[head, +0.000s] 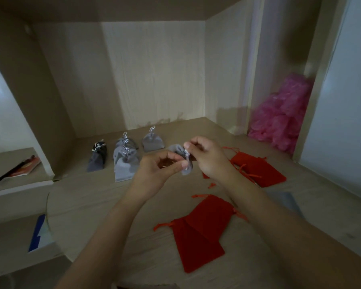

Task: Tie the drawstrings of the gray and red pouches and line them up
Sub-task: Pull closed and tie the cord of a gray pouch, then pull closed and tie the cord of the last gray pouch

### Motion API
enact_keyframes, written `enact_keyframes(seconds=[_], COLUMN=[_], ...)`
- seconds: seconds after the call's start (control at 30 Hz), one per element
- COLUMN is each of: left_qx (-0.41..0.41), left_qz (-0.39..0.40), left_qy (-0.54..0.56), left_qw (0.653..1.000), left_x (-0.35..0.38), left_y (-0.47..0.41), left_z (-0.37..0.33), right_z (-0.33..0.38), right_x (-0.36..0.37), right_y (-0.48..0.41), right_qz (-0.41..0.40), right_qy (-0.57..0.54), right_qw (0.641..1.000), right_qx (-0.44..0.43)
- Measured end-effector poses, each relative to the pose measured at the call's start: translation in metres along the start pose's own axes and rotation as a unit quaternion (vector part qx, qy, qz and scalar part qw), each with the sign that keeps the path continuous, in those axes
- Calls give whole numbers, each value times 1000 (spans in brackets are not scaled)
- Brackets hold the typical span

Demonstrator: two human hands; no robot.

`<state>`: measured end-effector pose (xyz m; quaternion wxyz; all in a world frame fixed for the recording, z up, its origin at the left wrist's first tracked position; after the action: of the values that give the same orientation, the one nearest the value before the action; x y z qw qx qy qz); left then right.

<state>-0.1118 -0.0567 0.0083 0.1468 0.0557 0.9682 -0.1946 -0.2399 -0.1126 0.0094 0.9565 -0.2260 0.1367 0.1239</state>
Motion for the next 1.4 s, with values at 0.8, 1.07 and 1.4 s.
enact_keyframes(seconds=[0.8,1.07,1.4], left_qx=[-260,-301,-234], left_qz=[-101,-58,-72], left_qy=[-201,-419,-394], left_qw=[939,855,886], left_x=[-107,-109,-85], left_y=[-133,-159,-147], left_z=[110,120,93], right_z=[-75,-79,-77], right_x=[-20,-18,-22], right_y=[7,6,5], right_qz=[13,36,59], right_qy=[410,413,376], right_qw=[911,908,919], right_qx=[44,57,101])
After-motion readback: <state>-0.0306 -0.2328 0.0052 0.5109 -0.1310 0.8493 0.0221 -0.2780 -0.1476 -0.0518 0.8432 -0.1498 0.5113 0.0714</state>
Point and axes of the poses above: each hand's wrist, its own y-axis away from the middle knuckle, its own x-axis out of the palm, z = x × y, the point moved 7 cm from there along -y, towards the middle knuckle, and after that the axes turned 8 degrees about z, right-handed, at the moved point
